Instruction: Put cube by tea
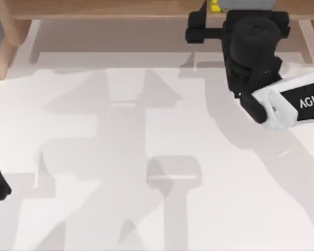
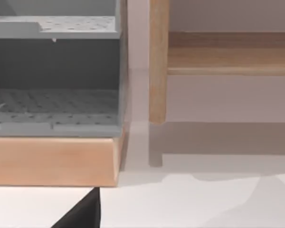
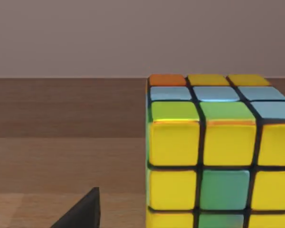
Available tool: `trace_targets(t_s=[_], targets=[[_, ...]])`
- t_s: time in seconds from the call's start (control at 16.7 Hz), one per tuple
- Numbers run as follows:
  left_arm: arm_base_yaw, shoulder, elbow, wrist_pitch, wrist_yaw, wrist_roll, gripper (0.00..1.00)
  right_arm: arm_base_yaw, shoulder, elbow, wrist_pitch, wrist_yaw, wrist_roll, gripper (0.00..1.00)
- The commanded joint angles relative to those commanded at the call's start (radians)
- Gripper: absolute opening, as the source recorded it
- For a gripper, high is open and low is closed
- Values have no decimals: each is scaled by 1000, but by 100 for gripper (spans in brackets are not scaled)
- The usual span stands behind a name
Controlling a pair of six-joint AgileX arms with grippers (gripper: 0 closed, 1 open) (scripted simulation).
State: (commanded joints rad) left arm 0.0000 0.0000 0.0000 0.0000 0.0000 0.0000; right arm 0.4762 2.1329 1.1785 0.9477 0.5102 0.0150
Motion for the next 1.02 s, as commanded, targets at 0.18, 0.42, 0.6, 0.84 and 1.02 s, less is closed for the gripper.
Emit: trace_targets(t_s=[0.18,0.42,0.6,0.84,1.02], targets=[[0,0,0,0,0,0,100,-20,34,77,-42,-19,0,100],[0,0,0,0,0,0,100,-35,112,186,-66,-32,-2,100],[0,0,0,0,0,0,100,-38,138,207,-69,-36,-1,100],[0,0,0,0,0,0,100,-38,138,207,-69,-36,-1,92],[0,0,0,0,0,0,100,-38,138,207,-69,-36,-1,70]])
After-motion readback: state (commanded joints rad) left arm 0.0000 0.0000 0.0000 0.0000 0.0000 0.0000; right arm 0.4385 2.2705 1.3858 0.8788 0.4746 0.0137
